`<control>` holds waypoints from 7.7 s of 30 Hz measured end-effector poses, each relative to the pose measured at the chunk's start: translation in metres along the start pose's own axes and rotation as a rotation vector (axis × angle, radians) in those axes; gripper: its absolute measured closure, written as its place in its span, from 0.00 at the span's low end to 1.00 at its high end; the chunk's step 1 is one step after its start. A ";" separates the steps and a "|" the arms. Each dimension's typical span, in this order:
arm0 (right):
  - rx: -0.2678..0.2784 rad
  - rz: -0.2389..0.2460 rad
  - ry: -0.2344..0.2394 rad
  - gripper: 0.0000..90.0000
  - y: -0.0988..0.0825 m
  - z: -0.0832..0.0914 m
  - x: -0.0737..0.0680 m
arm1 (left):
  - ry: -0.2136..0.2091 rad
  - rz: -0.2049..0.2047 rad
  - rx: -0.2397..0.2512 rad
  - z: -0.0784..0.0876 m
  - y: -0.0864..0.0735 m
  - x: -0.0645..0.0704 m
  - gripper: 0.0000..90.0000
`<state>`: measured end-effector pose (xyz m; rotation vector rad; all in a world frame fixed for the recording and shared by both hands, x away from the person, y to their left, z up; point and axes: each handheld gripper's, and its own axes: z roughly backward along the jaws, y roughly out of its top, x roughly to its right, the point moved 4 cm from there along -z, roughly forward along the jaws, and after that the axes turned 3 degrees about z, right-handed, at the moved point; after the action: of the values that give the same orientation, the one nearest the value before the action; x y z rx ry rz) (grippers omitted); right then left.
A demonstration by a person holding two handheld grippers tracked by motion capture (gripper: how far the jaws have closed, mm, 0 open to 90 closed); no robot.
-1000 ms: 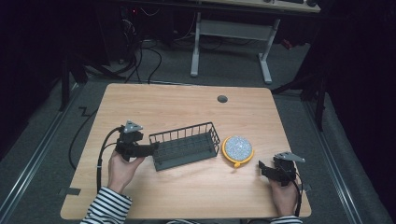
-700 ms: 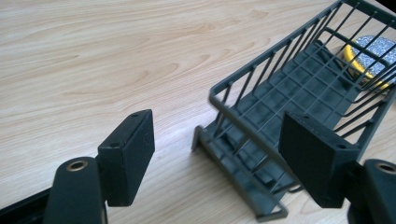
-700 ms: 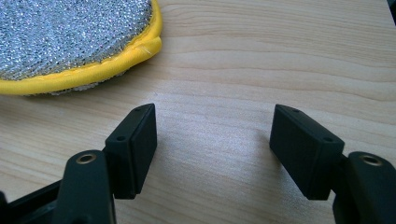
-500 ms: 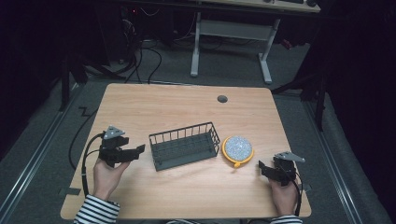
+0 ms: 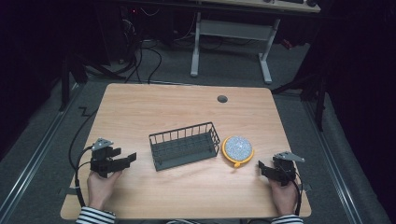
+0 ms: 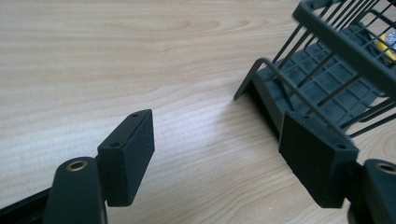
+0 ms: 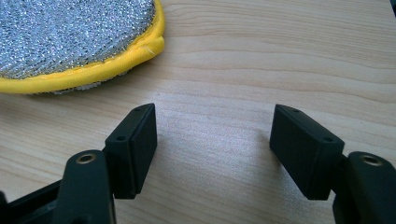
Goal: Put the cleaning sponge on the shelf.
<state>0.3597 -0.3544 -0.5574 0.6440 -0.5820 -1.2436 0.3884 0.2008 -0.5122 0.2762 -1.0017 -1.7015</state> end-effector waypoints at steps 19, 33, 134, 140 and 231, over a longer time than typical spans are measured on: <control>0.000 0.003 0.002 0.36 0.000 0.000 -0.001 | 0.096 0.013 -0.013 -0.022 -0.029 -0.017 0.30; 0.013 0.013 0.013 0.51 0.000 0.001 -0.003 | 0.228 -0.081 -0.013 -0.039 -0.029 -0.020 0.32; -0.288 0.128 0.288 0.95 0.107 -0.046 -0.042 | 0.263 -0.100 -0.016 -0.042 -0.028 -0.018 0.30; -0.283 0.117 0.314 0.96 0.108 -0.042 -0.041 | 0.262 -0.098 -0.016 -0.042 -0.028 -0.018 0.29; 0.028 0.296 0.423 0.96 0.231 -0.006 -0.142 | 0.254 -0.104 -0.020 -0.042 -0.030 -0.013 0.27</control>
<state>0.4857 -0.1711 -0.4031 0.7869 -0.3253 -0.7919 0.3989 0.1941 -0.5640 0.5251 -0.7941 -1.7181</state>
